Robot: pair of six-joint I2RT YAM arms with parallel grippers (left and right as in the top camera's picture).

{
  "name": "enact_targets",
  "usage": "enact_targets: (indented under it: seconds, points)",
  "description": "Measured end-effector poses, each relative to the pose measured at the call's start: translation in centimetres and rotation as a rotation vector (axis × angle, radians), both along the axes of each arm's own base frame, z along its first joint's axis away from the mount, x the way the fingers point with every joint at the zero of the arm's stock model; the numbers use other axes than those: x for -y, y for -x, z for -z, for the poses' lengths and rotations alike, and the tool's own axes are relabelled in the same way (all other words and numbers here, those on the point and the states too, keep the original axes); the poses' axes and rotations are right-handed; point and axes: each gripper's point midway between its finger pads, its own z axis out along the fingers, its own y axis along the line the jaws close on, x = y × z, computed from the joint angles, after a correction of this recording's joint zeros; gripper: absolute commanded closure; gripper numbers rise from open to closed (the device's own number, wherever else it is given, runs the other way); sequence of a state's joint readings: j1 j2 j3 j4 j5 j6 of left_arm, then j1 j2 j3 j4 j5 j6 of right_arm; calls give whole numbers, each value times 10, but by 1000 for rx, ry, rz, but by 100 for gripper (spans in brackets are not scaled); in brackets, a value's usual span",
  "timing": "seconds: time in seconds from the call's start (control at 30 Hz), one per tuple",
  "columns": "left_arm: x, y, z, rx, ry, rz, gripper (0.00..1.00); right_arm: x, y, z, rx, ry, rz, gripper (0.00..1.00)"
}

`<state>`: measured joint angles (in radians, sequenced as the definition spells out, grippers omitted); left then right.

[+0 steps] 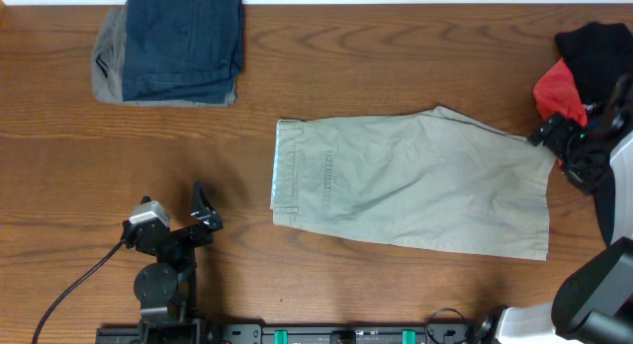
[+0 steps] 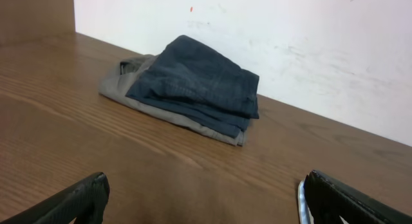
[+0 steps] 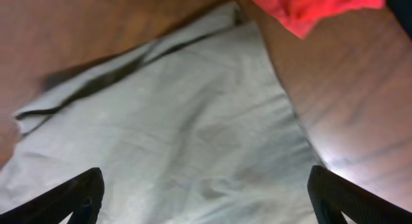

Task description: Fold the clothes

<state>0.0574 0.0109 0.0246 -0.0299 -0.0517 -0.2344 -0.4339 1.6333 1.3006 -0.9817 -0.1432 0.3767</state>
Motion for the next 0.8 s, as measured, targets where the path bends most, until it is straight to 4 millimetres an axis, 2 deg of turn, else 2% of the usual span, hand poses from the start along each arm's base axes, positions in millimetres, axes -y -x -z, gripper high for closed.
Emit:
enact_targets:
  seconds: [0.17,0.67,0.8]
  points:
    - [0,0,0,0,0,0,2,3,-13,-4,57,11,-7,1]
    - [0,0,0,0,3,2,2,1,-13,-4,58,-20,53,1]
    - [13,-2,1,6,68,69,2,1,-13,-4,58,-21,53,1]
